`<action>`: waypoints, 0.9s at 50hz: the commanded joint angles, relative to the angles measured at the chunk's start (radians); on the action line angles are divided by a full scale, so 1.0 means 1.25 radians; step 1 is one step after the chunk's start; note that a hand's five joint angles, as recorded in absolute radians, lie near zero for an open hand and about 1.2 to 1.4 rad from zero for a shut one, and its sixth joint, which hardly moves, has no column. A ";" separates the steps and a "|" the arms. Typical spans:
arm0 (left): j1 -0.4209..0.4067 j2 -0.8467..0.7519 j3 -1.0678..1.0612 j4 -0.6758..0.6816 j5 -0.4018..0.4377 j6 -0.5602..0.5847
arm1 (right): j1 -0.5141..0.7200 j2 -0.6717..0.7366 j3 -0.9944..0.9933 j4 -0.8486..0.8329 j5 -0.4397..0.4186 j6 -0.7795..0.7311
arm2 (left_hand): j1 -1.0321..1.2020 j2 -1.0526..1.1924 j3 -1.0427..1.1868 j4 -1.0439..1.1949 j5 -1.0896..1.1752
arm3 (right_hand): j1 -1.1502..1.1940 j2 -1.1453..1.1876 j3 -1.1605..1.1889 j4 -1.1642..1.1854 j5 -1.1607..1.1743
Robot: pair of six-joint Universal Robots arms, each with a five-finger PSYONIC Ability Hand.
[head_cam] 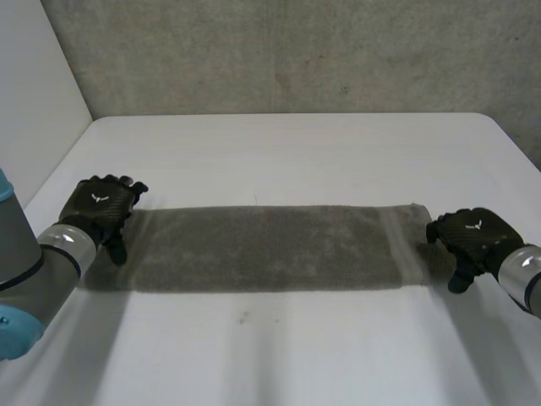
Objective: Fold the towel.
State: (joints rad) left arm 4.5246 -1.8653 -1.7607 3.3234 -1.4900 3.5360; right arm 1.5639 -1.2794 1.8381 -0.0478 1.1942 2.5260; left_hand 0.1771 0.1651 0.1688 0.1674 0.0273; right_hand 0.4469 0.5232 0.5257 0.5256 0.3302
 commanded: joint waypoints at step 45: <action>0.008 0.018 -0.032 0.001 0.002 -0.044 | -0.347 0.052 -0.145 -0.060 0.053 -0.173 | -0.002 0.008 0.005 0.006 -0.022 | 0.760 0.698 0.696 0.697 0.713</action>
State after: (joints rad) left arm 4.5322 -1.8510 -1.8012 3.3241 -1.4882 3.4806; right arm 1.1615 -1.2034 1.7058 -0.1510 1.2641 2.3728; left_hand 0.1771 0.1650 0.1688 0.1674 0.0273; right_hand 0.9461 1.1721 1.1826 1.1918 0.9767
